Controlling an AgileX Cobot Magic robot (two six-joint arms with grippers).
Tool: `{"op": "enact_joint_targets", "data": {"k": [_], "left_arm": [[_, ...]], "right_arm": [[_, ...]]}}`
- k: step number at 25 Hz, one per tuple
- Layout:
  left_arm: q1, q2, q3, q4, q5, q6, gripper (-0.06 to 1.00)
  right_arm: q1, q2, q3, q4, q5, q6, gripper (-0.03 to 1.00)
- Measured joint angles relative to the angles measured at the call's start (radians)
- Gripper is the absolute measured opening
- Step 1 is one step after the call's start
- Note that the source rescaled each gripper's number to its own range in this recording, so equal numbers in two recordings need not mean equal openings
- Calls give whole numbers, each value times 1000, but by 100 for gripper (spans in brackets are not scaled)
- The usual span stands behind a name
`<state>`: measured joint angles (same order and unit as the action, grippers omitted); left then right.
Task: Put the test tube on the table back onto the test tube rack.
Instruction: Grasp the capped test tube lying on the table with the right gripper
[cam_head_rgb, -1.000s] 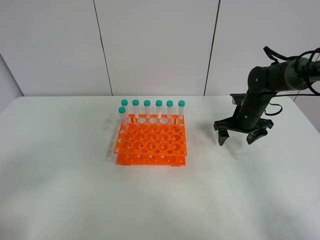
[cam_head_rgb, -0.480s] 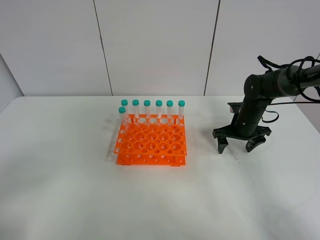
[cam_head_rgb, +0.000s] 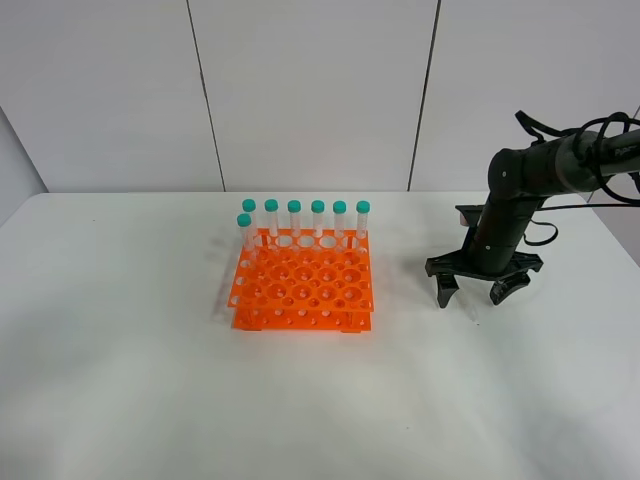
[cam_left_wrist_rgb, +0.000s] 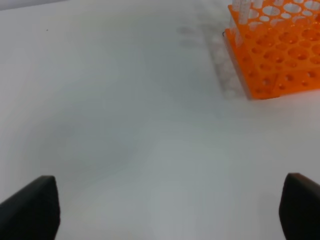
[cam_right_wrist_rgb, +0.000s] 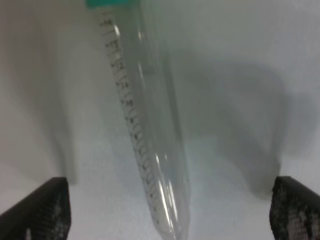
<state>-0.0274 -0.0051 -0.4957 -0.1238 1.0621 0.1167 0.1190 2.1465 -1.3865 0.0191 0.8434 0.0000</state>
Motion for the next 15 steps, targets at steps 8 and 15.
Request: {"op": "enact_joint_targets", "data": {"k": [8, 15], "left_arm": [[0, 0, 0, 0, 0, 0, 95], [0, 0, 0, 0, 0, 0, 95]], "right_arm": [[0, 0, 0, 1, 4, -7, 82], [0, 0, 0, 1, 12, 0, 46]]}}
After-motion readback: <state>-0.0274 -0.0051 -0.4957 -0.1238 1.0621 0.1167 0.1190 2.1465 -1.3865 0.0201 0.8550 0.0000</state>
